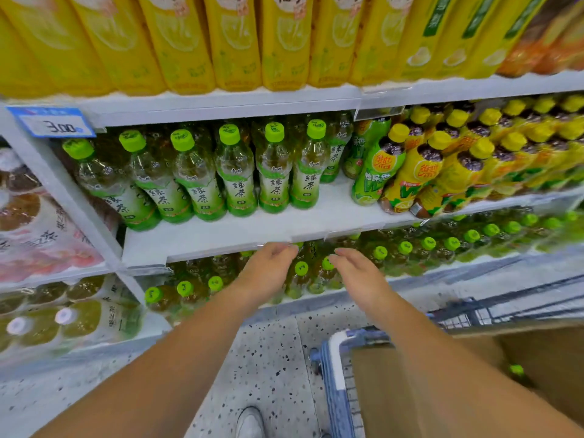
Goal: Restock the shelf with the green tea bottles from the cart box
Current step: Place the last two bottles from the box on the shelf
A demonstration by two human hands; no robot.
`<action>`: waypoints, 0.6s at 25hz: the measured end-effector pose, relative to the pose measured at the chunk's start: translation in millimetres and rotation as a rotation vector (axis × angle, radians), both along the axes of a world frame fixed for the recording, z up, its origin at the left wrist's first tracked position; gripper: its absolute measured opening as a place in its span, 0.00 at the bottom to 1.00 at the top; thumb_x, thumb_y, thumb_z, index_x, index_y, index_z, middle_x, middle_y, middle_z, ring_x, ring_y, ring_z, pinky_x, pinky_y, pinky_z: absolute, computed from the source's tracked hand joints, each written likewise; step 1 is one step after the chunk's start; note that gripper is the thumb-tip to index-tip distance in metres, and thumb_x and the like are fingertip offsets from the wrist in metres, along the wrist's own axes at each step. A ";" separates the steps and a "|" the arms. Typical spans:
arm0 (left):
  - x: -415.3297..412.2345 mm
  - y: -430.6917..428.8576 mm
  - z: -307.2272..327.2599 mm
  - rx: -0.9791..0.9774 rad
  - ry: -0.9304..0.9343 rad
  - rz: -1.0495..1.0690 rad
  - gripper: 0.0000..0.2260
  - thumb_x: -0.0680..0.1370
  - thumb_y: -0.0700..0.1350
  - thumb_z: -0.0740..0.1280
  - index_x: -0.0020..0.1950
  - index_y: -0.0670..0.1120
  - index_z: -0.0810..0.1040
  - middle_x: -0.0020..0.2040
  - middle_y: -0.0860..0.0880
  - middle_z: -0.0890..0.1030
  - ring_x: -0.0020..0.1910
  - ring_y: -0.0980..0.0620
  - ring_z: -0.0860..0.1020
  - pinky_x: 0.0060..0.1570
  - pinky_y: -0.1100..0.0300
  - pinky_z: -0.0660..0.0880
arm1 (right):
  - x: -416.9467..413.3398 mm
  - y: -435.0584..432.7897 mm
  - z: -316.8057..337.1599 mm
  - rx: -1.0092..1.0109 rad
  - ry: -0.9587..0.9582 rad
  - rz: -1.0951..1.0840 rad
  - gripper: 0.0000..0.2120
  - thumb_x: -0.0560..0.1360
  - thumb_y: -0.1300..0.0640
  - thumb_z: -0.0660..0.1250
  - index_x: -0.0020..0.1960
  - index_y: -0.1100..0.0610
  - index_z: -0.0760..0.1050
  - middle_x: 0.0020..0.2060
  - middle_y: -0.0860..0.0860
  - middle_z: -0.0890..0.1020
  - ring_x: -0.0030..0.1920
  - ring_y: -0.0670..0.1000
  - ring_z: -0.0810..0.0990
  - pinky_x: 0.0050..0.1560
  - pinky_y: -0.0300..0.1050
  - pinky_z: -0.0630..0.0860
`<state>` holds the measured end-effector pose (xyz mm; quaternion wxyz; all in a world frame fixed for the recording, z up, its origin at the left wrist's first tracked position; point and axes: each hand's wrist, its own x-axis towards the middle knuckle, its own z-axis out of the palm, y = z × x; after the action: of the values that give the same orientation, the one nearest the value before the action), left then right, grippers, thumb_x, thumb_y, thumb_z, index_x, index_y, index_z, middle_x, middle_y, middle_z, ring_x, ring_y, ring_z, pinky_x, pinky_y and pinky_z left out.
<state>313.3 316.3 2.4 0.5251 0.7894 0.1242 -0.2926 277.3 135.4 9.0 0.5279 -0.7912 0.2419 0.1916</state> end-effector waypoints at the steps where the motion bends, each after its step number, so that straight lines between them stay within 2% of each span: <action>1: -9.9 1.4 8.5 -0.004 0.022 -0.022 0.17 0.80 0.60 0.61 0.63 0.53 0.76 0.61 0.53 0.78 0.60 0.50 0.76 0.64 0.47 0.72 | -13.2 -1.5 8.9 0.021 0.012 -0.022 0.22 0.82 0.44 0.60 0.74 0.49 0.69 0.68 0.47 0.74 0.64 0.50 0.73 0.62 0.47 0.67; 5: -48.0 2.3 46.9 0.009 0.019 -0.099 0.15 0.81 0.58 0.61 0.57 0.49 0.76 0.58 0.51 0.77 0.57 0.48 0.76 0.58 0.49 0.71 | -68.2 -5.7 55.0 0.027 0.028 -0.092 0.23 0.82 0.44 0.58 0.75 0.49 0.67 0.72 0.47 0.70 0.70 0.51 0.69 0.69 0.52 0.66; 7: -69.1 -3.8 65.2 0.013 -0.016 -0.135 0.18 0.81 0.56 0.61 0.62 0.46 0.77 0.56 0.50 0.77 0.57 0.46 0.77 0.56 0.50 0.71 | -98.0 -10.1 72.8 0.018 0.037 -0.120 0.23 0.82 0.43 0.58 0.75 0.48 0.66 0.73 0.46 0.68 0.72 0.51 0.67 0.71 0.54 0.66; 10: -102.4 -22.3 89.2 -0.021 -0.024 -0.211 0.21 0.81 0.57 0.62 0.71 0.50 0.73 0.64 0.53 0.74 0.61 0.52 0.73 0.62 0.53 0.69 | -137.5 -23.0 91.9 -0.035 0.020 -0.186 0.24 0.82 0.44 0.59 0.76 0.49 0.67 0.74 0.46 0.69 0.72 0.50 0.68 0.67 0.46 0.66; 12: -127.5 -38.7 102.5 -0.063 -0.027 -0.248 0.21 0.82 0.56 0.62 0.72 0.50 0.72 0.64 0.55 0.73 0.60 0.55 0.72 0.59 0.56 0.67 | -165.0 -33.7 100.2 -0.067 0.013 -0.238 0.22 0.82 0.46 0.60 0.75 0.50 0.68 0.72 0.47 0.71 0.70 0.48 0.70 0.62 0.41 0.64; 15: -161.3 -70.9 121.5 -0.143 0.046 -0.175 0.20 0.82 0.57 0.63 0.72 0.51 0.72 0.65 0.53 0.73 0.59 0.53 0.73 0.57 0.55 0.68 | -203.2 -60.4 107.6 -0.109 0.027 -0.226 0.21 0.83 0.48 0.60 0.74 0.52 0.68 0.71 0.48 0.73 0.66 0.45 0.71 0.60 0.38 0.63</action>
<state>152.0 245.4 123.9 0.5493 0.7511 0.0455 -0.3634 74.1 75.1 116.6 0.4991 -0.7837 0.3467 0.1280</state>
